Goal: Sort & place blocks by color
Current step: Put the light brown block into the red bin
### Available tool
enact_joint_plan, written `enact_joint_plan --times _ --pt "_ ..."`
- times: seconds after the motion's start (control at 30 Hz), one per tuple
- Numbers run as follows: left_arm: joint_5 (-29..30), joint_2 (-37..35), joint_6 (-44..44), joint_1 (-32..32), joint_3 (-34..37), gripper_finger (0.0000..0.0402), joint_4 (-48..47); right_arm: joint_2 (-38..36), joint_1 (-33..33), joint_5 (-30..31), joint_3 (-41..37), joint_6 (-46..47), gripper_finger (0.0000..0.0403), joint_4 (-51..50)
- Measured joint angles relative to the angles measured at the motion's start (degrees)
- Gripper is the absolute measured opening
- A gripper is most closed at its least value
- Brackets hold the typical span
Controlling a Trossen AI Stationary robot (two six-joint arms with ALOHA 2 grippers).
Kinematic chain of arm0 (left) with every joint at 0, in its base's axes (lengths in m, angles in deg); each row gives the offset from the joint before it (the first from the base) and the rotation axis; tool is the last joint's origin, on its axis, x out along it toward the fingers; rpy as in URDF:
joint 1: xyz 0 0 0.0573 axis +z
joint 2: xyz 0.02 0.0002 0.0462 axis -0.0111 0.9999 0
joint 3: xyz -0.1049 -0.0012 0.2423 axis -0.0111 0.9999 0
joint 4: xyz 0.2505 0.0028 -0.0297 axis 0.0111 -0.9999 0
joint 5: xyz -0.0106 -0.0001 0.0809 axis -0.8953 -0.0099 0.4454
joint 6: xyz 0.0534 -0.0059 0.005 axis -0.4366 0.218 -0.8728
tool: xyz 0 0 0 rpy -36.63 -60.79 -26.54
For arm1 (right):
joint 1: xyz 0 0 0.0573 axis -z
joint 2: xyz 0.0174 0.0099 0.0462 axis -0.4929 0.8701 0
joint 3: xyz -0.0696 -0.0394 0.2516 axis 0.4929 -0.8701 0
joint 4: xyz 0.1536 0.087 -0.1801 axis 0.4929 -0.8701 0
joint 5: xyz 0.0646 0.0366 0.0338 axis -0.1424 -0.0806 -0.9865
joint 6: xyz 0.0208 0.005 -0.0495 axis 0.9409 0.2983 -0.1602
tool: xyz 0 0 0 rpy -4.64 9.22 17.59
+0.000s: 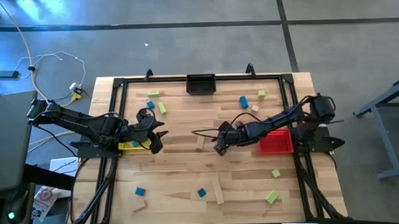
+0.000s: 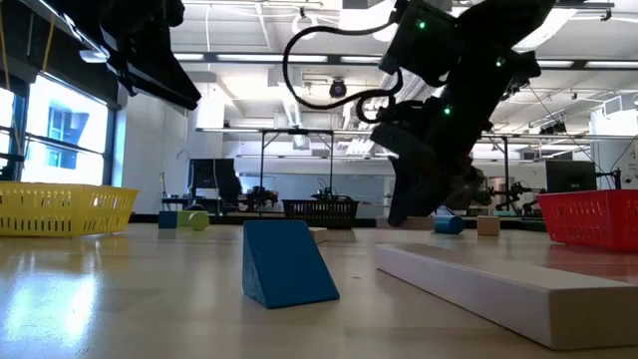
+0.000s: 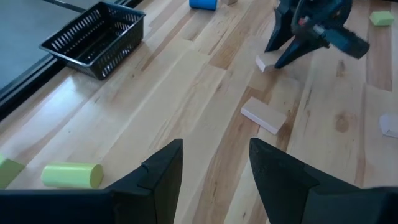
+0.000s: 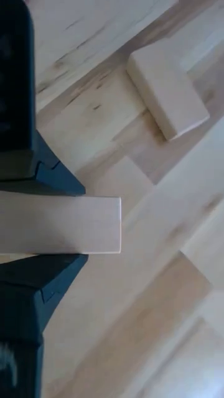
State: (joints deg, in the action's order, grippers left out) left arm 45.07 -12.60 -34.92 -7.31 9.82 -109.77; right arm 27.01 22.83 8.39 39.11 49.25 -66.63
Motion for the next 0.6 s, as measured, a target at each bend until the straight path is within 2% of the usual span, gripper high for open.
enact_joint_plan --times 0.33,0.6 --pt "4.8 0.0 -0.6 1.2 0.0 0.017 -0.2 -8.8 0.0 5.3 0.1 0.4 0.0104 -9.9" --pt "4.5 0.0 -1.5 5.5 0.0 0.017 -0.3 -16.9 -3.4 12.4 0.2 10.0 0.0104 -25.2"
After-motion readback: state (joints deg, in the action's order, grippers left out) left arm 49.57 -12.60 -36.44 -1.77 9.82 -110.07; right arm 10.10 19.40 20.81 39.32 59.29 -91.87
